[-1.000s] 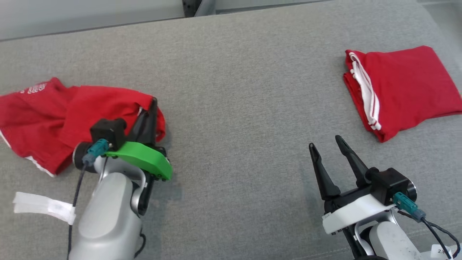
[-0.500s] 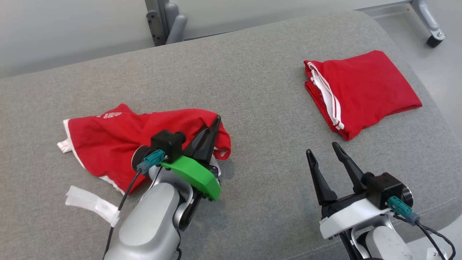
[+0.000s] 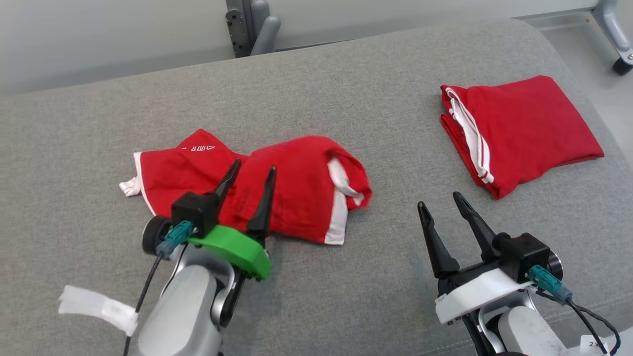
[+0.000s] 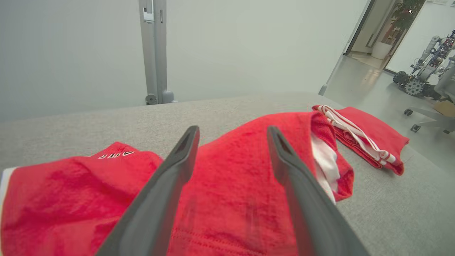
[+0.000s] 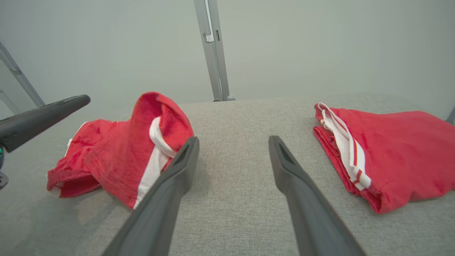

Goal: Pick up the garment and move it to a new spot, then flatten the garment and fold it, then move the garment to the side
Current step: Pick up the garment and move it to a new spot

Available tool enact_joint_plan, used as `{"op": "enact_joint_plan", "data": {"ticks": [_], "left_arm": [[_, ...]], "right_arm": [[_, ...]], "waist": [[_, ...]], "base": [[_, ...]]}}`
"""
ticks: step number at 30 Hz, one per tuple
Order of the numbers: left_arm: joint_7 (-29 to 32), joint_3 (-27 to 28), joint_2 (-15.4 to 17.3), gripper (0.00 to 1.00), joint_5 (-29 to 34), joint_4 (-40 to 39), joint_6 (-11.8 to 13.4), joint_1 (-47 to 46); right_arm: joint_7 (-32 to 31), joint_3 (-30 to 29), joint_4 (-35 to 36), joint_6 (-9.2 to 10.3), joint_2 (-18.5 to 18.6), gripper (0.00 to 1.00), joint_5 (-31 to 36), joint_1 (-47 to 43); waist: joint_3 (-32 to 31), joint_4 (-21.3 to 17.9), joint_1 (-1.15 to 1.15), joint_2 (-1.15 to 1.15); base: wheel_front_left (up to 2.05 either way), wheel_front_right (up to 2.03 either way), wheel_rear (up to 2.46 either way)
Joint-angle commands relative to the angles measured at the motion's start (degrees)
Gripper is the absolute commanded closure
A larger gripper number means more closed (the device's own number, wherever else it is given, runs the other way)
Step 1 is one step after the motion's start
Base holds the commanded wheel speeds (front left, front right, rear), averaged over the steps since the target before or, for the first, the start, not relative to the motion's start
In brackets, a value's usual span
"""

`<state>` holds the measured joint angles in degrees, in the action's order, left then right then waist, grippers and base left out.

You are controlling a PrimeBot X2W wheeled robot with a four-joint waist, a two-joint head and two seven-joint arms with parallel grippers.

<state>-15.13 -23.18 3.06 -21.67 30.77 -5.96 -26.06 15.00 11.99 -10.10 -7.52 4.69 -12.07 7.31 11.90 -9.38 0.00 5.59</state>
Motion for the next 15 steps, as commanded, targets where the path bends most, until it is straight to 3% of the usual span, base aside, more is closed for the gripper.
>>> {"op": "enact_joint_plan", "data": {"ticks": [1, 8, 15], "left_arm": [[0.02, 2.55, 0.97, 0.0, 1.43, -0.73, 0.43, 2.89], [0.02, 13.87, 2.18, 0.0, 6.4, -6.2, 1.35, 13.04], [0.02, 22.76, 0.9, 0.0, 9.99, -13.51, 1.99, 23.02]], "right_arm": [[0.14, 0.11, -0.3, 0.07, 0.07, 0.0, -0.17, -0.47], [0.14, -0.31, -1.13, 0.07, 0.09, 0.0, -0.04, -2.08], [0.14, -0.25, -1.71, 0.07, -0.1, 0.0, 0.02, -3.49]], "waist": [[-1.28, 1.57, 0.0, -0.01], [-4.67, 4.47, 0.0, -0.01], [-6.6, 5.91, 0.0, -0.01]], "base": [[0.0, 0.0, 0.0], [0.0, 0.0, 0.0], [0.0, 0.0, 0.0]]}}
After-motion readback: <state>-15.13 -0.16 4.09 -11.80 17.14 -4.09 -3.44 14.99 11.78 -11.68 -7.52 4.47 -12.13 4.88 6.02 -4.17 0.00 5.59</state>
